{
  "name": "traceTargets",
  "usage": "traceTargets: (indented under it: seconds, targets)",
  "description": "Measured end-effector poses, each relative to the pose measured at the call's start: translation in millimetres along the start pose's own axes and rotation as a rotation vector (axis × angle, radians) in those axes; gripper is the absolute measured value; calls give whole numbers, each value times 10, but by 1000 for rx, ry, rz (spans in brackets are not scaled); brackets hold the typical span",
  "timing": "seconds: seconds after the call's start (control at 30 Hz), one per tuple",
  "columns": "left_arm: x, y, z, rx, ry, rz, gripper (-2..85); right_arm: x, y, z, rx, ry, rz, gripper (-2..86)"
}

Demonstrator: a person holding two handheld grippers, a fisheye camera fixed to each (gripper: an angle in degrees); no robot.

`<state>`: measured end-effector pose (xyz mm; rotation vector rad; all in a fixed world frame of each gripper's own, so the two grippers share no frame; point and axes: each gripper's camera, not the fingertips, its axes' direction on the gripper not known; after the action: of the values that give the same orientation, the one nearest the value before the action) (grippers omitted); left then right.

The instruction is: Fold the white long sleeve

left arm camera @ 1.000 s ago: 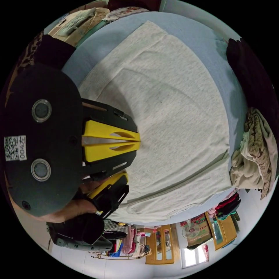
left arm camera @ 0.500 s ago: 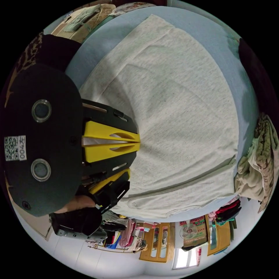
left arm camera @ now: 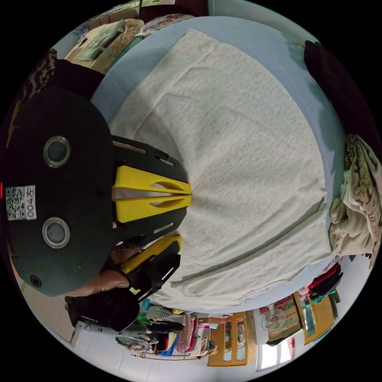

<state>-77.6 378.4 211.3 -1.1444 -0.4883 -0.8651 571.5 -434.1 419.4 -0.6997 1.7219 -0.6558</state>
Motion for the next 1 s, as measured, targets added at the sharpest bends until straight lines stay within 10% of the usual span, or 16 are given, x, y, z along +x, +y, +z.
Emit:
traceTargets:
  seconds: [0.3, 0.53, 0.77, 1.0]
  targets:
    - [180, 83, -52, 33, -116, 279, 10, 341, 219, -665, -82, -168, 56, -8]
    - [-153, -175, 131, -89, -29, 366, 10, 325, 226, -1430, -264, -153, -366, -8]
    - [-129, -93, 210, -75, -51, 504, 11, 872, 737, -2645, 57, 269, -728, -8]
    - [176, 259, 311, 13, -227, 689, 9, 1562, 772, -3441, 126, 182, -794, -2]
